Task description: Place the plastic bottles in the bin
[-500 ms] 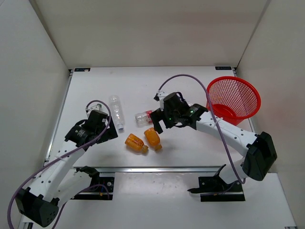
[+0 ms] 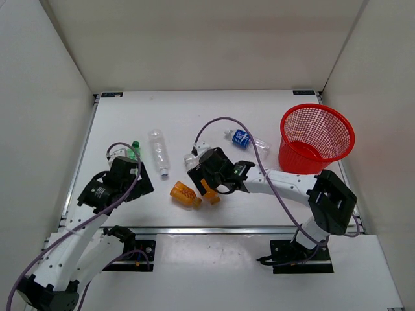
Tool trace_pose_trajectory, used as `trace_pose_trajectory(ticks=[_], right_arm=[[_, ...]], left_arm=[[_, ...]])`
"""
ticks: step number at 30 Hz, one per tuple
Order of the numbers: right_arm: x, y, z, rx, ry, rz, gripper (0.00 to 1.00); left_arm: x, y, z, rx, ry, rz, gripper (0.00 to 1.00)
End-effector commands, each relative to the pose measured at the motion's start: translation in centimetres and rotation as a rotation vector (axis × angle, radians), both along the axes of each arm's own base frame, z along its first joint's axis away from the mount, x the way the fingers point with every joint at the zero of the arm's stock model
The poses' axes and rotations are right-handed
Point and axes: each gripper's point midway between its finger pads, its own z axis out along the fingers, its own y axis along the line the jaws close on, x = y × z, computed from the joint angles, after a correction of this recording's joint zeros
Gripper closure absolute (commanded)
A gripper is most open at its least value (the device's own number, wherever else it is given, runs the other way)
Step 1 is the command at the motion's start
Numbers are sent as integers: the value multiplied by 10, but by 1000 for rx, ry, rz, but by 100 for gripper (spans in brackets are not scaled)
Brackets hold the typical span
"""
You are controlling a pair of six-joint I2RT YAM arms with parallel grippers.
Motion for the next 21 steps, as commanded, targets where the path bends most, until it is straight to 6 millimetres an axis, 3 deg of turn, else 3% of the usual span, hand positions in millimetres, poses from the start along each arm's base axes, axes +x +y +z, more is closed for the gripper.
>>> trace_pose_trajectory(ticks=[1, 9, 12, 14, 15, 16, 18, 21], right_arm=[[18, 4, 0, 93, -55, -114, 5], [12, -6, -36, 107, -22, -183, 16], [10, -8, -44, 120, -21, -180, 35], [13, -9, -45, 118, -20, -178, 36], [15, -9, -39, 123, -38, -182, 45], [16, -10, -35, 128, -38, -188, 59], [16, -10, -14, 141, -64, -192, 70], [29, -19, 51, 222, -148, -212, 72]], left_arm=[[-5, 2, -3, -14, 5, 16, 1], [-8, -1, -2, -24, 12, 15, 1], [-6, -3, 0, -41, -2, 15, 1], [-8, -1, -1, -37, 2, 21, 2], [-8, -2, -2, -38, 3, 21, 1], [-7, -2, 2, -43, -6, 21, 1], [-7, -1, 2, -43, -5, 27, 1], [-5, -4, 1, -49, -9, 12, 2]])
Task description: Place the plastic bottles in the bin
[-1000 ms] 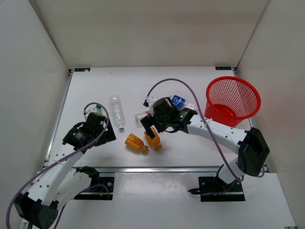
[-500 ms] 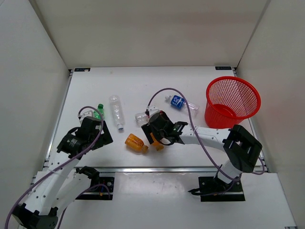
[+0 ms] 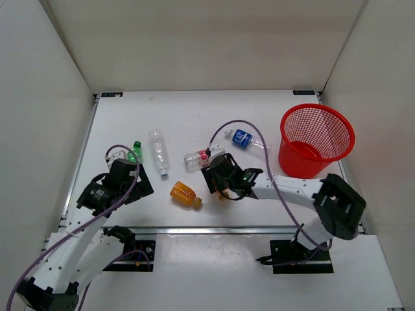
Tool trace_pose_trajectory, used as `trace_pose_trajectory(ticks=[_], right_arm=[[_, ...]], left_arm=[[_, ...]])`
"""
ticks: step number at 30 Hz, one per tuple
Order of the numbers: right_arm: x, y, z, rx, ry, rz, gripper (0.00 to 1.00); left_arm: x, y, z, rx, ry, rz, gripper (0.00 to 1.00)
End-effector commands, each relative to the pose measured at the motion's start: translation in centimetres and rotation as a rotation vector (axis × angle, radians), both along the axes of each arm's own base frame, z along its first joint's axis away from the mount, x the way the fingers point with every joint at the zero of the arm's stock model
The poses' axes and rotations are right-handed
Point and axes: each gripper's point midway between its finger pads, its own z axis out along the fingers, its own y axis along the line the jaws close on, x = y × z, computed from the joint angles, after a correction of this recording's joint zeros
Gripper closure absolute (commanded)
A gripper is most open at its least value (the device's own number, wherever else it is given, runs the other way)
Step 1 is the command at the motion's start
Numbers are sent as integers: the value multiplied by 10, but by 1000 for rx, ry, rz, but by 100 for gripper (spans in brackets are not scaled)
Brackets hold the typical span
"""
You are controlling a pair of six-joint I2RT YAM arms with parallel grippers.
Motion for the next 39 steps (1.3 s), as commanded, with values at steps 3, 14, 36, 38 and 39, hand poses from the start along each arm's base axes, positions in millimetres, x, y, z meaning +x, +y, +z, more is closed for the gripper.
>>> trace_pose_trajectory(ticks=[3, 14, 36, 38, 39], right_arm=[[45, -27, 179, 228, -307, -111, 79], [116, -273, 261, 41, -496, -635, 79], [41, -195, 277, 6, -385, -372, 1], [18, -166, 253, 82, -290, -292, 1], [7, -150, 238, 114, -235, -221, 1]], left_arm=[[6, -8, 2, -31, -22, -21, 1], [23, -64, -7, -144, -31, -118, 1], [37, -145, -48, -145, 58, -159, 1], [42, -142, -55, -134, 62, -136, 2], [44, -143, -55, -134, 63, -131, 1]])
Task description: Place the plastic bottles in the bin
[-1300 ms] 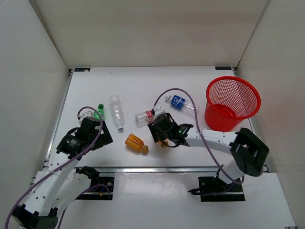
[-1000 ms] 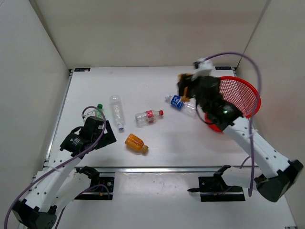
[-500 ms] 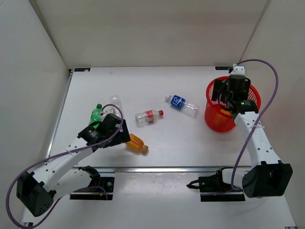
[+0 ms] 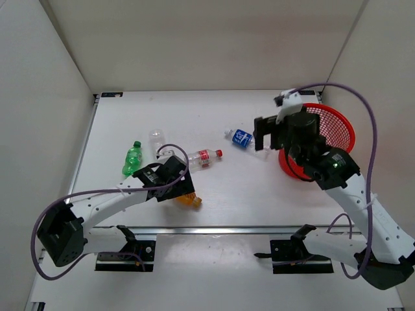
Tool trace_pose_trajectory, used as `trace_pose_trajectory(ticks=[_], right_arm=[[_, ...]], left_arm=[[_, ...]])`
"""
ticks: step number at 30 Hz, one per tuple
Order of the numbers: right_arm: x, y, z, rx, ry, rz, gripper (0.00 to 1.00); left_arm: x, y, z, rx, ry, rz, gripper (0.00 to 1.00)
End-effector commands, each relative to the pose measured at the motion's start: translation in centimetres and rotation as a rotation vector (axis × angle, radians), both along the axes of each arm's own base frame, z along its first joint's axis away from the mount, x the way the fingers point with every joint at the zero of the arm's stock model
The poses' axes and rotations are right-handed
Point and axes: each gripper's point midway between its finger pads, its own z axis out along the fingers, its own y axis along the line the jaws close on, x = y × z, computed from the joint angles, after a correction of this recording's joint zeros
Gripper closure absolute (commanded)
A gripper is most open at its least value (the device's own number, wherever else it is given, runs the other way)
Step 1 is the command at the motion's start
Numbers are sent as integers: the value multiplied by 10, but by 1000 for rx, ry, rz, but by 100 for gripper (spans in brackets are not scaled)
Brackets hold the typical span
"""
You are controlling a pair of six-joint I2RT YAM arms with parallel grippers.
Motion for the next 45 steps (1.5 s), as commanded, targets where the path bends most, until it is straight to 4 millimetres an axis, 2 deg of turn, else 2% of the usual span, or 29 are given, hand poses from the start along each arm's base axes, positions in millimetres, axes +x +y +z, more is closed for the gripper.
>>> trace_pose_trajectory(ticks=[1, 2, 4, 10, 13, 15, 16, 18, 21, 23, 24, 25, 26, 27, 29, 30, 31, 33, 34, 35, 36, 37, 38, 39, 40, 42, 43, 44, 45], right_arm=[[-38, 26, -70, 33, 238, 110, 1], [-45, 37, -74, 80, 256, 173, 1], [-49, 38, -87, 90, 287, 192, 0], [-59, 30, -84, 130, 284, 188, 1], [-61, 14, -81, 145, 259, 142, 0], [-60, 4, -85, 141, 271, 119, 1], [-60, 0, -86, 154, 277, 110, 1], [-59, -8, -85, 156, 267, 92, 0], [-56, -27, -71, 148, 223, 25, 1], [-56, -43, -61, 145, 180, -37, 1], [-52, -56, -53, 141, 148, -98, 1], [-53, -64, -43, 144, 101, -127, 1], [-54, -78, -30, 149, 42, -180, 0], [-52, -84, -24, 160, 11, -214, 1], [-64, -106, -4, 196, -100, -295, 1], [-69, -111, 8, 220, -164, -308, 1], [-71, -117, 10, 216, -182, -331, 0], [-81, -131, 15, 219, -220, -391, 0], [-82, -134, 12, 226, -211, -414, 1], [-86, -137, 6, 214, -192, -429, 0], [-88, -136, 3, 210, -186, -420, 0], [-89, -135, -2, 209, -171, -423, 1], [-91, -133, -3, 219, -172, -412, 1], [-92, -130, -3, 236, -174, -401, 1], [-93, -125, -7, 237, -168, -371, 1], [-97, -118, -3, 272, -192, -330, 1], [-97, -111, -3, 282, -187, -300, 1], [-96, -110, -4, 285, -182, -298, 1], [-97, -104, -6, 301, -170, -276, 1]], left_arm=[[21, -3, 5, -24, -57, 83, 1], [23, -5, 1, -20, -62, 84, 1], [28, -10, -4, -30, -70, 80, 1], [35, -16, -25, 0, -36, 71, 1], [37, -22, -32, 0, -33, 66, 2], [41, -25, -36, 12, -41, 45, 8], [45, -29, -33, 8, -54, 41, 15], [43, -37, -37, 25, -30, -8, 38], [50, -62, -19, 2, -72, -85, 55], [58, -91, 9, -50, -122, -160, 60], [66, -110, 32, -91, -168, -203, 62], [69, -119, 39, -85, -185, -251, 62], [77, -134, 61, -97, -236, -288, 62], [77, -145, 70, -105, -251, -322, 63], [98, -177, 128, -189, -383, -378, 63], [107, -196, 148, -220, -434, -413, 63], [112, -204, 158, -233, -462, -425, 64], [128, -234, 212, -317, -568, -454, 64], [136, -248, 213, -334, -579, -480, 64], [140, -272, 233, -380, -624, -528, 63], [140, -286, 271, -443, -691, -553, 63], [141, -307, 258, -462, -666, -602, 61], [141, -328, 278, -523, -710, -638, 60], [141, -337, 310, -589, -776, -643, 60], [149, -350, 297, -604, -759, -635, 61], [156, -368, 329, -734, -839, -625, 59], [157, -378, 330, -777, -841, -622, 59], [162, -388, 320, -795, -841, -602, 58], [162, -395, 324, -813, -873, -591, 57]])
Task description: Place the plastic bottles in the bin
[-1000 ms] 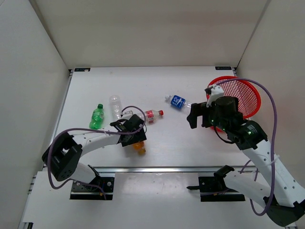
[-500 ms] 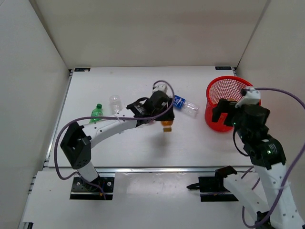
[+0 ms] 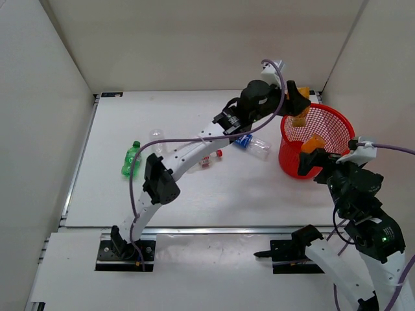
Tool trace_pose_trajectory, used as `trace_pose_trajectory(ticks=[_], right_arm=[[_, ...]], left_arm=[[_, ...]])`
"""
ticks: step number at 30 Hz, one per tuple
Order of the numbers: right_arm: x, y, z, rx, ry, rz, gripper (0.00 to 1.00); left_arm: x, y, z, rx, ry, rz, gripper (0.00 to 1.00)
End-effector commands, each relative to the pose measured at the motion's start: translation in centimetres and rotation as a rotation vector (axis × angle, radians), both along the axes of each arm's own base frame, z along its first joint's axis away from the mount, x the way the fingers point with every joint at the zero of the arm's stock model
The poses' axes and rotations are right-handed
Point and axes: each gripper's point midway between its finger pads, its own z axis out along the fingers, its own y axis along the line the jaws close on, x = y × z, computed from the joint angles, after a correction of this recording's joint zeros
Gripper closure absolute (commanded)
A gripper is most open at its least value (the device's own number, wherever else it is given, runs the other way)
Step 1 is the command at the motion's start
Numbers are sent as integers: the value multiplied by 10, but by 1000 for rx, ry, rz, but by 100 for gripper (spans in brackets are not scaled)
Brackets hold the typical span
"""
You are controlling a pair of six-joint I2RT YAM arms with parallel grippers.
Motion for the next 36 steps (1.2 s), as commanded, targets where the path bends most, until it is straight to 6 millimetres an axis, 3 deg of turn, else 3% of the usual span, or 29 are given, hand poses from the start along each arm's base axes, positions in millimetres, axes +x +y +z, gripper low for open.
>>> trace_pose_trajectory(ticks=[1, 5, 6, 7, 8, 11, 13, 14, 15, 16, 17, 18, 19, 20, 21, 23, 24, 25, 26, 27, 28, 30, 32, 33, 36], right_arm=[[-2, 13, 7, 55, -29, 46, 1], [-6, 20, 6, 101, -28, 64, 1], [-8, 23, 8, 122, -38, 75, 1], [-10, 30, 9, 140, -47, 111, 0], [-11, 37, 6, 144, -42, 146, 1], [-14, 43, 4, 128, -22, 176, 1], [-8, 49, -1, 56, 25, 176, 0], [-7, 50, 2, 31, 36, 177, 1], [-1, 56, 1, -33, 59, 182, 0], [7, 62, -5, -104, 91, 195, 1], [17, 66, -5, -132, 105, 185, 1], [19, 74, -10, -168, 117, 244, 1], [29, 78, -10, -185, 121, 269, 1], [41, 82, -17, -176, 145, 293, 1], [52, 71, -24, -182, 156, 266, 1], [67, 85, -44, -153, 213, 397, 1], [80, 78, -54, -132, 243, 382, 1], [81, 88, -59, -106, 258, 448, 1], [91, 90, -69, -115, 290, 456, 1], [96, 102, -75, -143, 306, 478, 1], [104, 103, -75, -203, 293, 454, 1], [114, 136, -86, -456, 288, 490, 1], [128, 159, -84, -560, 279, 527, 1], [135, 173, -104, -582, 337, 584, 0], [168, 191, -121, -590, 385, 633, 1]], left_arm=[[-18, -30, 25, -138, -53, -70, 54], [-24, -48, 14, -123, -115, -6, 39], [-25, -49, 20, -147, -131, -10, 29], [-25, -49, 19, -145, -124, -14, 7], [-22, -46, 23, -148, -125, -11, 1], [-23, -34, 28, -97, -136, -16, 1], [-27, -7, 52, -28, -194, 24, 1], [-26, -2, 42, 20, -187, 33, 2], [-28, 20, 53, 68, -202, 61, 1], [-25, 47, 50, 136, -178, 89, 1], [-16, 66, 20, 220, -121, 112, 1], [-21, 98, 29, 242, -101, 140, 1], [-21, 137, 13, 303, -50, 198, 2], [-13, 165, -36, 409, 19, 242, 1], [-22, 203, -19, 398, 18, 324, 2], [-40, 281, -52, 473, 86, 474, 2], [-40, 309, -82, 523, 149, 518, 2], [-54, 332, -81, 502, 192, 530, 1], [-63, 366, -98, 505, 258, 580, 1], [-68, 392, -129, 555, 323, 624, 1], [-81, 407, -125, 529, 333, 644, 1], [-98, 449, -158, 574, 426, 727, 1], [-113, 476, -165, 576, 472, 784, 1], [-119, 487, -169, 572, 487, 805, 1], [-129, 494, -168, 510, 483, 828, 2]])
